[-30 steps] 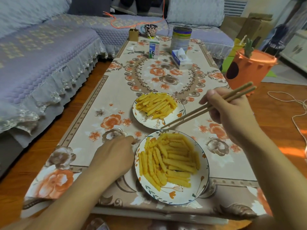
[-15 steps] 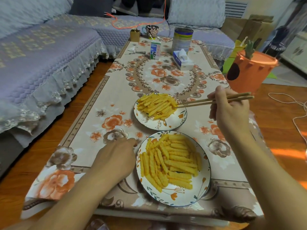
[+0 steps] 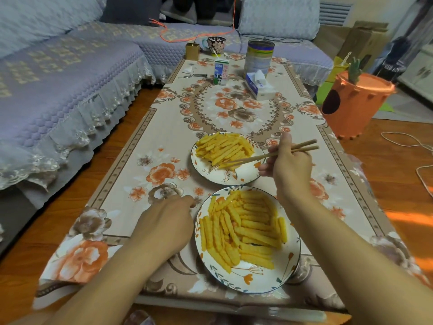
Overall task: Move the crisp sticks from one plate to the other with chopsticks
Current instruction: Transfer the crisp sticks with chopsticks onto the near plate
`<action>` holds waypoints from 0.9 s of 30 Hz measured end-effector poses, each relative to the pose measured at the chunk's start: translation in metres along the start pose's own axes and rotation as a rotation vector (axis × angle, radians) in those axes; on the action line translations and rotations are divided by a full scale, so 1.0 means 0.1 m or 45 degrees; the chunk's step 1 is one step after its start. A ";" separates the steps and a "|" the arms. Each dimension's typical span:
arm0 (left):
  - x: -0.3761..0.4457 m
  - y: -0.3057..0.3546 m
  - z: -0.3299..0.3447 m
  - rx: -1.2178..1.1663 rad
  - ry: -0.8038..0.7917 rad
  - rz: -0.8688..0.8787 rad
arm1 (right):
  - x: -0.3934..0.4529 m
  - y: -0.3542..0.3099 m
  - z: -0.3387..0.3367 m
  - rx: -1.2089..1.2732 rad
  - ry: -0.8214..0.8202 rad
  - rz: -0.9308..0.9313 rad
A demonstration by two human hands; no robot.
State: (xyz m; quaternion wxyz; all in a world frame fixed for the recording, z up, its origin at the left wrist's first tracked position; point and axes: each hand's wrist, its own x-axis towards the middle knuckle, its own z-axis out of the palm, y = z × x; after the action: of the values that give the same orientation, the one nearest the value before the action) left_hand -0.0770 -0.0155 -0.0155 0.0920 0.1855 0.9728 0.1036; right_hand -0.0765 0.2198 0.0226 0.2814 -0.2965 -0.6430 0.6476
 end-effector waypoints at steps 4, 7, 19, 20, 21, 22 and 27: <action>0.00 -0.01 -0.01 0.002 0.005 0.011 | 0.03 -0.06 -0.07 -0.002 0.052 0.055; 0.01 -0.01 -0.01 0.001 -0.001 0.015 | 0.05 -0.23 -0.22 0.031 0.049 0.116; 0.05 0.02 0.00 0.096 0.020 0.043 | -0.37 -0.37 -0.40 -0.018 -0.119 0.126; 0.05 0.03 -0.01 0.100 0.023 0.045 | -0.40 -0.34 -0.40 -0.014 -0.103 0.112; 0.05 0.05 -0.01 0.102 0.021 0.044 | -0.43 -0.33 -0.40 -0.015 -0.096 0.097; 0.04 0.06 -0.01 0.100 0.021 0.043 | -0.45 -0.32 -0.41 -0.022 -0.102 0.080; 0.06 0.05 0.02 0.111 0.020 0.035 | -0.48 -0.35 -0.44 -0.046 -0.172 0.039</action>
State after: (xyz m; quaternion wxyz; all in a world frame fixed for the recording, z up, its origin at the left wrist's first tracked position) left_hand -0.0802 -0.0080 -0.0165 0.0747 0.2018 0.9745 0.0640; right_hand -0.0119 0.2140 0.0584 0.2220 -0.2671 -0.6676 0.6586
